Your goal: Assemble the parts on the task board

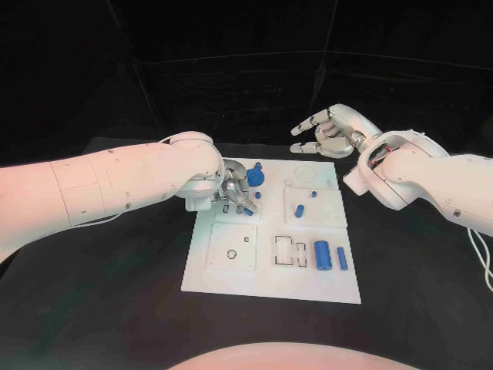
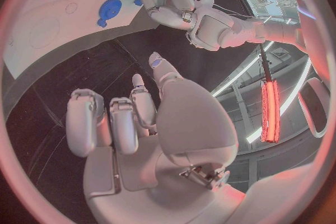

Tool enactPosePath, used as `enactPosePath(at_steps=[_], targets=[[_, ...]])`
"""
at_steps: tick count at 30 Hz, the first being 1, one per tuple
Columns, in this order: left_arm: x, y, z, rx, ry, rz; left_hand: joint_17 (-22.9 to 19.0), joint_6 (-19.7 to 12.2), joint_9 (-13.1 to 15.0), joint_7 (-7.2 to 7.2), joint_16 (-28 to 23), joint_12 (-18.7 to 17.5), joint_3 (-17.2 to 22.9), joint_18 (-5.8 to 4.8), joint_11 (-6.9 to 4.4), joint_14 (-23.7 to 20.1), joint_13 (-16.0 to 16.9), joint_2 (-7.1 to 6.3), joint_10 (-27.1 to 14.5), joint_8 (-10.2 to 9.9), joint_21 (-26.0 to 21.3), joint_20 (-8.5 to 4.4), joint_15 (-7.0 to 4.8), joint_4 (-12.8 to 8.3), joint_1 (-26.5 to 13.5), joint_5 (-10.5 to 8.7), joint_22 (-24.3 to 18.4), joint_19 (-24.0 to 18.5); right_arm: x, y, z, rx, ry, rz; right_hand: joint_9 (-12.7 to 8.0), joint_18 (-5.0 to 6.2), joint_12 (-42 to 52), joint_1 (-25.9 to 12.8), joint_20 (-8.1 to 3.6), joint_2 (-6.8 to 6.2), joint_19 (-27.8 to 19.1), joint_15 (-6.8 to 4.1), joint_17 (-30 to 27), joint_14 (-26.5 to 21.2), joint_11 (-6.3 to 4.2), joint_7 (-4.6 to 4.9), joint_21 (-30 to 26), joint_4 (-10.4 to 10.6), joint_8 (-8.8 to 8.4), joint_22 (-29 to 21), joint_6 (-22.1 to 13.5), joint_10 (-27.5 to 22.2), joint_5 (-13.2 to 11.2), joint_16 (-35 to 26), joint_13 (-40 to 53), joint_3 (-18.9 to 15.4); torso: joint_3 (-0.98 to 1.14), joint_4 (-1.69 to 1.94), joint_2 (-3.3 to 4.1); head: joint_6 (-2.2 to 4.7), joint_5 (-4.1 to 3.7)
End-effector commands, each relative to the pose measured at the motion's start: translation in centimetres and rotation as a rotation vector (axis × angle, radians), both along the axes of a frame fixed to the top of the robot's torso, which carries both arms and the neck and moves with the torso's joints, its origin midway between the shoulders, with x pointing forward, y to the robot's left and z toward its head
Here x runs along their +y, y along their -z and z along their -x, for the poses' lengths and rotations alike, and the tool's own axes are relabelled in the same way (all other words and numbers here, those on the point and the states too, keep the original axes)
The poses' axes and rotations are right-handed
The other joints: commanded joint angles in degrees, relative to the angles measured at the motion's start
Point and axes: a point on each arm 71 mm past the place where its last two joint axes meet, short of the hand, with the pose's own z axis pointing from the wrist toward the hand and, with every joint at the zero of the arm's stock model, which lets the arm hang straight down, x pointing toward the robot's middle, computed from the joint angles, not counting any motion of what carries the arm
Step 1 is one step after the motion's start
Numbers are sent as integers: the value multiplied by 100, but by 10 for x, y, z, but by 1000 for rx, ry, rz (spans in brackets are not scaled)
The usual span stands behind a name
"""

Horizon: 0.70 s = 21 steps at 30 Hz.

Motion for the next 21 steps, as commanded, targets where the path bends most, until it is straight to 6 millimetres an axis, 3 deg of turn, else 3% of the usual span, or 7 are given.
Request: enactPosePath(at_steps=[1, 6, 10, 14, 21], targets=[[1, -3, 1, 4, -81, 109, 1509, 2, 79, -2, 18, 26, 1444, -95, 2, 595, 30, -249, 72, 113, 17, 5, 11, -879, -249, -18, 311, 76, 0, -1, 0, 7, -6, -1, -8, 115, -29, 8, 0, 33, -55, -38, 1192, 519, 2, -11, -32, -6, 20, -5, -37, -38, 24, -23, 103, -28, 1, 11, 4, 4, -4], [9, -6, 4, -37, -136, 173, 1509, 2, 226, -22, 18, 76, 2126, -103, -8, 595, 71, -495, 148, 243, 31, 8, -13, -1057, -603, 44, 346, 90, -2, 0, -1, 8, -1, 0, -8, 115, -29, 8, 0, 33, -55, -38, 1192, 519, 2, -11, -32, -6, 20, -5, -37, -38, 24, -23, 103, -28, 5, 0, 5, 3, 9], [15, -8, 7, -70, -168, 207, 1509, -5, 271, -38, 18, 58, 2284, -105, -12, 595, 49, -550, 150, 283, 37, 4, -16, -1136, -671, 52, 361, 96, -4, 0, -2, 9, 2, 2, -9, 116, -37, 12, -1, 32, -58, -38, 1185, 517, 2, -11, -36, -10, 20, -11, -39, -43, 24, -27, 97, -30, -1, 11, 5, -6, 1], [23, -8, 11, -115, -193, 225, 1509, -9, 291, -39, 18, 43, 2345, -104, -13, 595, 30, -562, 148, 301, 34, 2, -16, -1160, -698, 53, 357, 95, -5, 0, -2, 11, 5, 4, -9, 116, -37, 12, -1, 32, -58, -38, 1185, 517, 2, -11, -36, -10, 20, -11, -39, -43, 24, -27, 97, -30, 14, 17, 3, -23, 19], [41, 1, 19, -204, -231, 220, 1509, -12, 319, -42, 18, 45, 2420, -109, -17, 595, 26, -596, 160, 330, 47, -1, -19, -1196, -731, 50, 381, 106, -9, 1, -3, 11, 9, 7, -9, 118, -45, 15, -1, 30, -61, -38, 1177, 515, 2, -10, -41, -12, 21, -20, -41, -49, 24, -32, 89, -33, 5, 24, -4, -39, 5]])
